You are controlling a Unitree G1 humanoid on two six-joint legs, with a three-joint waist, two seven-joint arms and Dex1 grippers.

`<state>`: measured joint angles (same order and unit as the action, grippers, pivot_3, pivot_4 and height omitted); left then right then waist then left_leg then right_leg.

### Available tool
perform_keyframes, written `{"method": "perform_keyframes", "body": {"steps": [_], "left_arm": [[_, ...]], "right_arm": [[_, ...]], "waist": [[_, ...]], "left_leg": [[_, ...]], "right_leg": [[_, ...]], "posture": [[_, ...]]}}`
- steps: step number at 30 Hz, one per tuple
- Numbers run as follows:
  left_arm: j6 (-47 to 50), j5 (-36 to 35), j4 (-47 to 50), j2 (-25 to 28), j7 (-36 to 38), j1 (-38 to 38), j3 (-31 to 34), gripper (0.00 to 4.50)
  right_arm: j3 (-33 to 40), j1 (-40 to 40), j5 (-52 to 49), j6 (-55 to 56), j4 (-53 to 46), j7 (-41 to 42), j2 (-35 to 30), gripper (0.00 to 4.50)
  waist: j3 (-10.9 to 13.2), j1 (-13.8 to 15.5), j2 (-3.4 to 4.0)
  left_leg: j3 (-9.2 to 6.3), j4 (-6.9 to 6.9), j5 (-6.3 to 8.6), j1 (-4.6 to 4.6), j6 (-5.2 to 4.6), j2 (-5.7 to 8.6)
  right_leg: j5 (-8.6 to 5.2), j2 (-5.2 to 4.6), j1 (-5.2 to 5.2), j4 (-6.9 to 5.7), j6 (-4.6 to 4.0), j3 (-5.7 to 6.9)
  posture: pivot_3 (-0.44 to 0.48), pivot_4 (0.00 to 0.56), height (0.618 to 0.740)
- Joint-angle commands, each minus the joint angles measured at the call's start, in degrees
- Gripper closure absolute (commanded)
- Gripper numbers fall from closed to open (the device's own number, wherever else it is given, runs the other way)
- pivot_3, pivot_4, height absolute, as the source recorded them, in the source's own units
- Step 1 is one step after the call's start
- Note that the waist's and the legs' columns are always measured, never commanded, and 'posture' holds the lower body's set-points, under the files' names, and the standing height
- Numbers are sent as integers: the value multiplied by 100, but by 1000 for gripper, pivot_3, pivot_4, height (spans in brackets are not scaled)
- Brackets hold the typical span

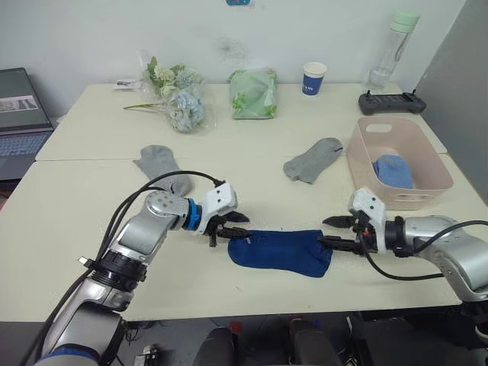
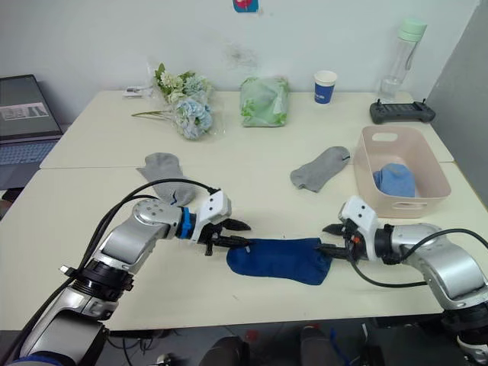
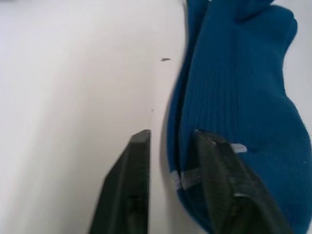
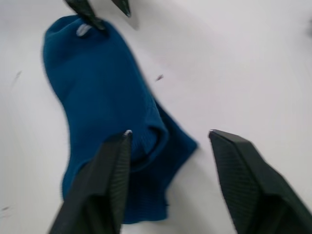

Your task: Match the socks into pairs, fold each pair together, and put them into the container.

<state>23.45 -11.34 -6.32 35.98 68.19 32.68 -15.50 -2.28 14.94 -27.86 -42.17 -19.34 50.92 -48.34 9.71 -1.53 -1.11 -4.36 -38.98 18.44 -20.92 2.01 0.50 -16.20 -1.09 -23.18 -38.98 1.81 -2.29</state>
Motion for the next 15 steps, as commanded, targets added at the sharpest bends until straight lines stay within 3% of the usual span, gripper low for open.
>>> {"method": "perform_keyframes", "body": {"steps": [1, 2, 7, 15], "left_arm": [[-145, -192, -7, 102, -57, 120, 487, 1397], [-128, -261, -6, 117, -24, 116, 583, 1129], [76, -679, 275, 245, 194, -125, 965, 1129], [465, -477, 642, 351, -62, -1041, 638, 1129]], "right_arm": [[498, -121, -184, -45, -232, 33, -144, 706], [575, -194, -249, -96, -320, 67, -184, 706], [991, -526, -743, -571, -782, 22, -203, 706], [984, -1194, -1022, -1290, -1179, -900, 436, 706]], "waist": [[0, 0, 0], [0, 1, 0], [0, 0, 0], [-1, -2, 0]], "left_leg": [[-1, 0, 0, 0, 0, 0], [-1, 0, 0, 0, 0, -1], [-1, 1, 0, 0, 0, -1], [-7, 1, 0, 0, 0, -3]], "right_leg": [[0, 0, 0, 0, 0, 2], [0, 0, 0, 0, 0, 2], [0, -1, 0, -1, 0, 0], [0, -1, 3, -5, -1, -8]], "posture": [[0, 150, 740], [0, 150, 740], [0, 150, 740], [0, 150, 740]]}}
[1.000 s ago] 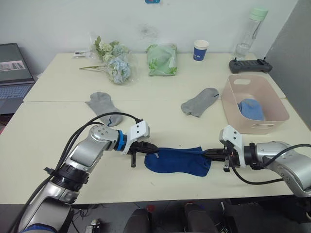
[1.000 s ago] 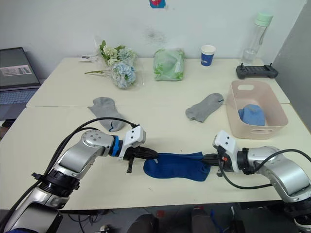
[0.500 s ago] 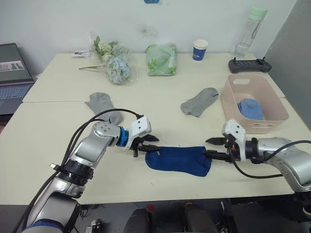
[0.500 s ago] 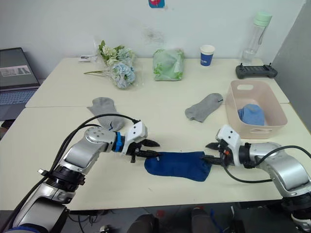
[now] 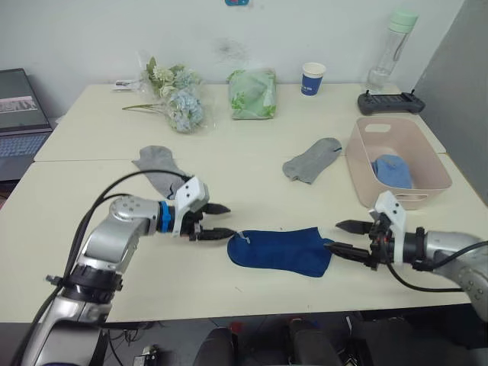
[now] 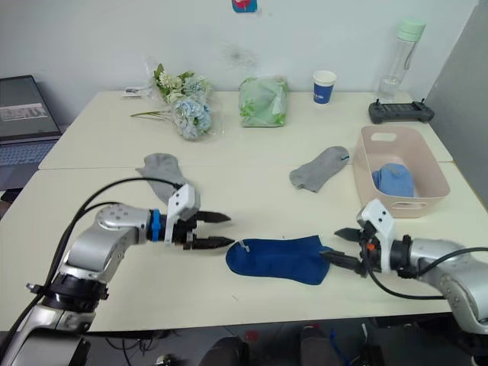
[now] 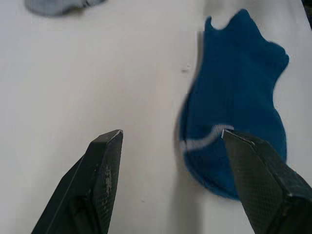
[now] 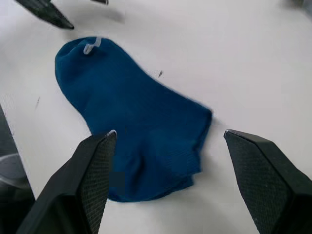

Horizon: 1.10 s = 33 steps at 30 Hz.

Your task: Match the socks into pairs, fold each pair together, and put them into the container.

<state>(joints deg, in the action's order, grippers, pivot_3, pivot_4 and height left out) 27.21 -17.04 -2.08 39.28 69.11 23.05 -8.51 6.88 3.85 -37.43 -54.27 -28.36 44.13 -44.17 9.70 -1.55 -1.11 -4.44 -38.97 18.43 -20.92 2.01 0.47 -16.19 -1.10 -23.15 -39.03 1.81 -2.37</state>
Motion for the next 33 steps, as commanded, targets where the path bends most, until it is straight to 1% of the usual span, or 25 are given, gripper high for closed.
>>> {"method": "perform_keyframes", "body": {"steps": [1, 6, 10, 13, 14, 16, 17, 20, 22, 23, 27, 28, 29, 33], "left_arm": [[117, 140, 224, 31, -197, -145, -113, 1129], [309, 120, 341, 12, -295, -303, -165, 1129], [345, 93, 422, -27, -264, -387, -239, 1129], [394, 93, 545, -44, -301, -454, -284, 1697], [411, 91, 583, -53, -324, -480, -292, 1959], [461, 90, 665, -29, -323, -558, -329, 2650], [484, 76, 727, -11, -317, -596, -331, 2871], [578, 36, 837, -22, -378, -635, -298, 3797], [635, 8, 894, -19, -421, -674, -281, 4409], [670, -14, 927, -14, -439, -700, -273, 4500], [913, -183, 1114, -5, -575, -843, -136, 4500], [1006, -242, 1173, -13, -628, -878, -87, 4500], [1086, -293, 1224, -22, -681, -907, -42, 4500], [1340, -474, 1366, -123, -1020, -1011, 172, 4500]], "right_arm": [[44, -152, -28, -97, -306, -268, 20, 706], [50, -272, -181, -415, -411, -583, 156, 706], [-228, -348, 102, -351, -372, -699, 108, 706], [-255, -306, -86, -482, -370, -729, 227, 706], [-279, -294, -125, -515, -370, -738, 259, 706], [-328, -273, -121, -530, -343, -758, 320, 706], [-365, -258, -99, -538, -304, -770, 351, 706], [-413, -228, -98, -579, -240, -794, 416, 1305], [-454, -230, -79, -552, -234, -766, 431, 2000], [-431, -220, -101, -566, -215, -790, 475, 2335], [-253, -81, -256, -669, -90, -835, 602, 3811], [-243, -51, -241, -646, -65, -819, 587, 4063], [-240, -10, -216, -618, -26, -824, 575, 4470], [-211, 289, -170, -565, 263, -838, 596, 4470]], "waist": [[0, 0, 0], [-2, 5, 1], [-3, 4, 2], [-3, 4, 2], [-3, 3, 2], [-3, 3, 3], [-4, 3, 3], [-4, 2, 2], [-4, 3, 2], [-4, 2, 2], [-4, 2, 3], [-4, 1, 3], [-4, 1, 3], [-4, 0, 3]], "left_leg": [[1, -1, 0, 0, 0, 1], [3, 0, 0, 1, 0, 2], [2, 0, 0, 3, 0, 1], [6, 0, 0, 3, 0, 2], [6, 0, 0, 3, 0, 3], [5, 0, 0, 3, 0, 2], [5, 0, 0, 4, 0, 1], [3, 1, 0, 4, 0, 1], [4, 1, 0, 4, 0, 2], [4, 1, 0, 4, 0, 1], [4, 1, 0, 4, -1, 1], [4, 1, 0, 4, 0, 1], [5, 1, 0, 4, -1, 1], [3, 1, 0, 5, -1, 0]], "right_leg": [[0, 0, 1, 0, 0, 0], [0, -1, 1, 3, 0, 2], [0, 0, 2, 2, 1, 4], [0, 0, 2, 4, 1, 4], [0, -1, 2, 4, 1, 4], [0, 0, 2, 4, 1, 3], [0, 0, 2, 3, 1, 3], [0, 0, 3, 3, 1, 3], [0, 0, 3, 3, 1, 4], [0, 0, 3, 3, 1, 4], [0, 0, 3, 3, 1, 2], [0, 0, 3, 3, 1, 3], [0, 0, 2, 3, 1, 2], [0, 0, 2, 3, 1, 3]], "posture": [[0, 150, 740], [0, 150, 740], [0, 150, 740], [0, 150, 740], [0, 150, 740], [0, 150, 740], [0, 150, 740], [0, 150, 740], [0, 150, 740], [0, 150, 740], [0, 150, 740], [0, 150, 740], [0, 150, 740], [0, 150, 740]]}}
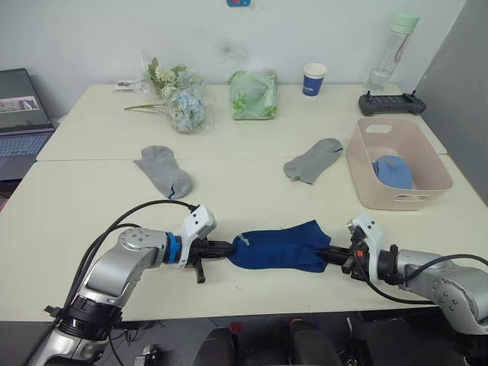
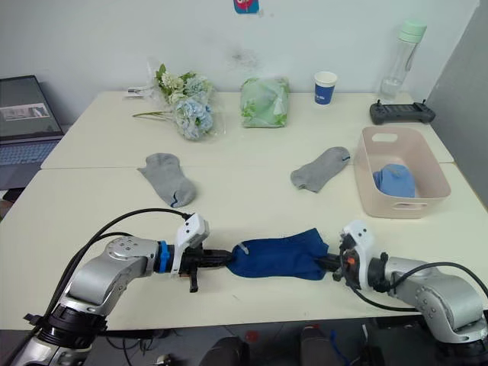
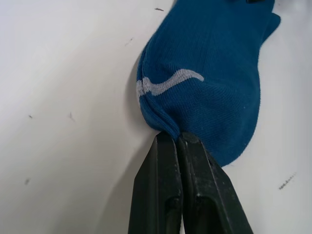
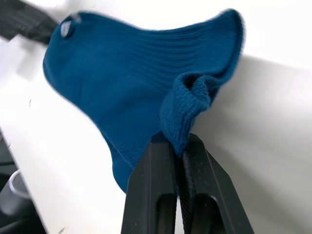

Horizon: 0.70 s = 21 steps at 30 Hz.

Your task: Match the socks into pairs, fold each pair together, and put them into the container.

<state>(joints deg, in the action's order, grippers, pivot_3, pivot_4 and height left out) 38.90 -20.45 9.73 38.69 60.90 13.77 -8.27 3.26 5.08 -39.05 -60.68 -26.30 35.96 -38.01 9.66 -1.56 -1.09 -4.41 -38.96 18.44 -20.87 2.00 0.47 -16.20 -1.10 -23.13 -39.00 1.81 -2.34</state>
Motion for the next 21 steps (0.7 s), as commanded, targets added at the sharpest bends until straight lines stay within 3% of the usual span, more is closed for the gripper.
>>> {"method": "perform_keyframes", "body": {"steps": [1, 17, 21], "left_arm": [[231, -165, 200, -116, -308, -88, 191, 4500], [237, -105, 251, -142, -592, -50, 65, 4500], [200, -78, 207, -183, -600, 5, 21, 4500]], "right_arm": [[146, 200, -10, 78, 101, 0, -32, 4470], [66, 217, -49, 80, 57, 119, -157, 4470], [61, 140, 36, 159, -33, 79, -201, 3370]], "waist": [[0, 0, 0], [0, 7, 0], [0, 9, 0]], "left_leg": [[0, 0, 0, 0, 0, 1], [-1, 0, 0, -1, 0, 2], [-2, 0, 0, -2, 0, 2]], "right_leg": [[0, 0, 0, 0, 0, 0], [0, -2, 0, 0, 0, -2], [0, -2, 0, 0, 0, -2]], "posture": [[0, 150, 740], [0, 150, 740], [0, 150, 740]]}}
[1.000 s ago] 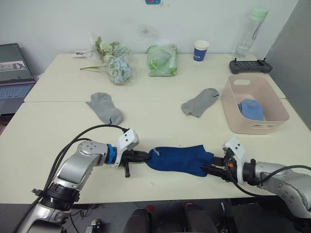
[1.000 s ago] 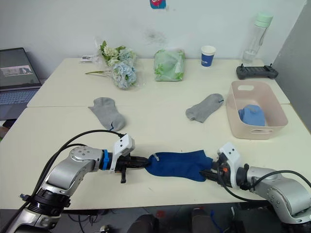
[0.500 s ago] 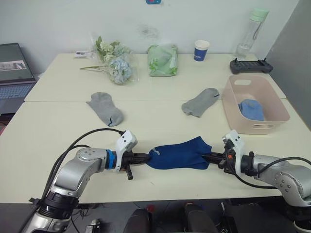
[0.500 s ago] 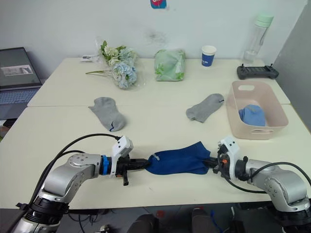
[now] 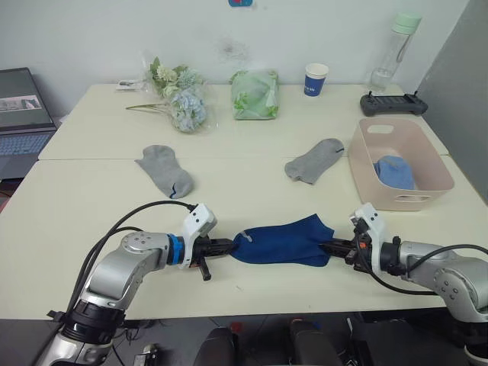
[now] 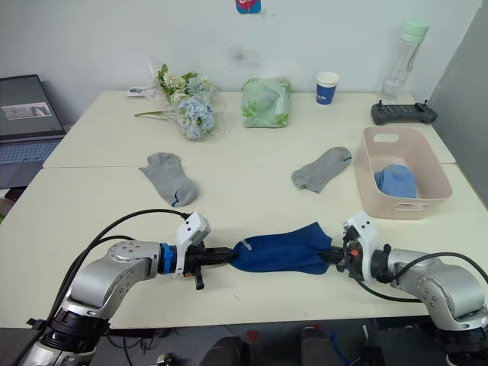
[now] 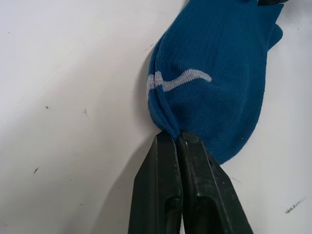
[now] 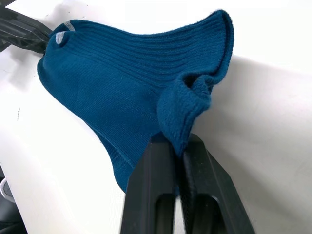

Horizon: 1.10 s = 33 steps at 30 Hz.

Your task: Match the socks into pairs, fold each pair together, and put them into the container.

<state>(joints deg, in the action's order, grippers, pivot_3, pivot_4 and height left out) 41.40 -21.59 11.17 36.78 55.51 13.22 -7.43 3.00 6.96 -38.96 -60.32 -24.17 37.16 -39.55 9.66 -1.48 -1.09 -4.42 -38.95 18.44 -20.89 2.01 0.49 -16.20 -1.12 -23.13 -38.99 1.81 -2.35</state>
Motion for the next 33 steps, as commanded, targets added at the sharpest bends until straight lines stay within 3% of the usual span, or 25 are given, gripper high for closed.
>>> {"method": "perform_keyframes", "body": {"steps": [1, 3, 13, 16, 20, 27, 33], "left_arm": [[-59, 38, 58, 13, -54, 65, -66, 4500], [-77, 44, 36, 31, -32, 77, -67, 4500], [-127, 58, -24, 54, -4, 112, -82, 4500], [-125, 63, -45, 41, -19, 135, -89, 4500], [-116, 58, -31, 50, -24, 111, -82, 4500], [-89, 38, -4, 33, -39, 103, -82, 4500], [-131, 50, -96, 33, -4, 115, -89, 4500]], "right_arm": [[89, -56, 73, 152, -267, -76, -55, 3082], [140, -64, 93, 167, -306, -79, -110, 2408], [527, 195, -26, 59, -126, -141, -108, 2408], [578, 234, -114, -15, -112, -168, -27, 3034], [602, 194, -211, -160, -165, -175, -51, 4429], [769, 131, -374, -323, -215, -248, 20, 4473], [2103, 278, -2523, -1874, -206, -1209, 872, 4473]], "waist": [[0, 1, 0], [0, 1, 0], [0, 0, 0], [0, 3, 0], [0, 2, 0], [0, 2, 0], [0, 2, 0]], "left_leg": [[0, 0, 0, 0, 0, 0], [0, 0, 0, 0, 0, 0], [4, 0, 0, 1, 0, 1], [-2, 0, 0, -1, 0, 0], [0, 1, 0, -1, 0, 0], [0, 1, 0, -1, 0, 0], [-5, 1, 0, -2, 0, -3]], "right_leg": [[0, 0, 0, 0, 0, 0], [0, 0, 0, 0, 0, 0], [0, 0, 0, 0, 0, 1], [0, 0, 0, 1, 0, 0], [0, 0, 0, 0, 0, -1], [0, 0, 0, 0, 0, -1], [0, 0, 1, 0, 0, -6]], "posture": [[0, 150, 740], [0, 150, 740], [0, 150, 740], [0, 150, 740], [0, 150, 740], [0, 150, 740], [0, 150, 740]]}}
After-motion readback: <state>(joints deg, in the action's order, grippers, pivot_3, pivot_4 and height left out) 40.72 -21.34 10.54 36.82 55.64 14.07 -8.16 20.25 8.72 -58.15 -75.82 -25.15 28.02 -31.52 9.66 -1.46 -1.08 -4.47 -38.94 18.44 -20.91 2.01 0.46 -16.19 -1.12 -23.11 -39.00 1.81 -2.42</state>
